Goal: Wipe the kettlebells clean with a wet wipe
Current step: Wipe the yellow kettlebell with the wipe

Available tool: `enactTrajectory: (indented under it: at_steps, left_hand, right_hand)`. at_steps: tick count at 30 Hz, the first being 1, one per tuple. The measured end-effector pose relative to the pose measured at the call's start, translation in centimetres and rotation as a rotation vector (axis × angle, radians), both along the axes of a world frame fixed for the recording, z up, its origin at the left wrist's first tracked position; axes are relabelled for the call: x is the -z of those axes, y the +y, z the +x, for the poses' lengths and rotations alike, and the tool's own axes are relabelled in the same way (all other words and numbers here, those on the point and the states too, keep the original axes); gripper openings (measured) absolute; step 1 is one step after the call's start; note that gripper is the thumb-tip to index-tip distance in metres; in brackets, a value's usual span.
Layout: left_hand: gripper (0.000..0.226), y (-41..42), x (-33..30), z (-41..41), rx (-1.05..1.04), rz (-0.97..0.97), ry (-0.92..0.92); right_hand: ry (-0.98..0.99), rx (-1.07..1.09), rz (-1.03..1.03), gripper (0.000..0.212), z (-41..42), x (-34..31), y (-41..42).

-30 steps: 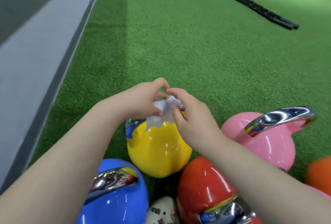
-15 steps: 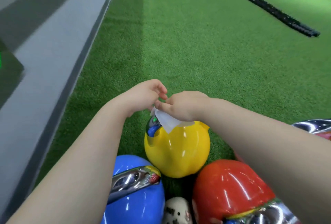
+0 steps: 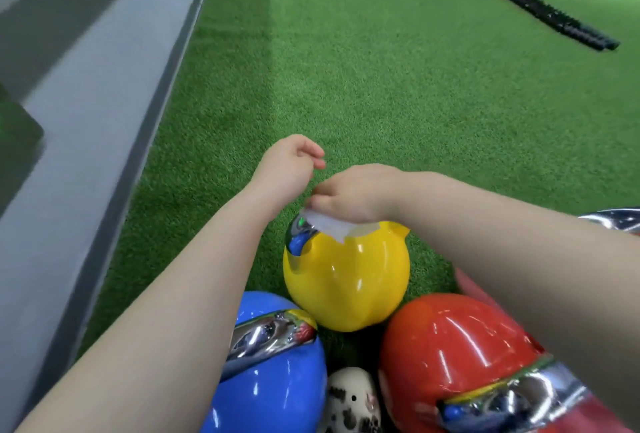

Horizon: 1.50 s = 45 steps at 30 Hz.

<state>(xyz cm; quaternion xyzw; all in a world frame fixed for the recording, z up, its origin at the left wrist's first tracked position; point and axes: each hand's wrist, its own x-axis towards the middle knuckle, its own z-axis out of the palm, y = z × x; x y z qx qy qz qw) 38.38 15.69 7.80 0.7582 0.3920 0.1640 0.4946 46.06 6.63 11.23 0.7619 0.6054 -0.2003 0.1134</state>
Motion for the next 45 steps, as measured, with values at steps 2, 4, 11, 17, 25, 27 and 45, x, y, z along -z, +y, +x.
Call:
enactTrajectory:
  at_steps: [2,4,11,17,25,27,45]
  left_hand:
    - [0.035,-0.1,0.0,0.1,-0.016,-0.017,-0.012]
    - [0.032,-0.4,-0.1,0.0,-0.02,-0.031,-0.03]
    - [0.016,-1.4,-1.0,0.0,0.068,0.023,0.008]
    - [0.017,-2.6,-1.3,0.1,0.197,0.023,0.046]
    - [0.02,-2.4,-0.8,0.1,0.152,-0.005,0.044]
    - [0.022,-2.3,-0.6,0.0,0.143,-0.003,0.063]
    - [0.019,-3.3,-0.9,0.5,0.183,-0.033,0.077]
  right_hand:
    - [-0.108,-0.131,0.061,0.04,-1.4,0.8,0.5]
    - [-0.092,-0.152,0.087,0.039,-1.5,1.1,0.8]
    - [0.401,0.427,0.043,0.051,6.7,1.7,-3.2]
    - [0.603,0.672,0.176,0.05,7.8,4.2,-5.3]
    - [0.649,0.551,0.284,0.039,7.2,4.0,-4.4]
    - [0.695,0.705,0.292,0.043,7.9,5.2,-5.0]
    - [1.085,0.985,0.36,0.03,8.9,9.3,-6.8]
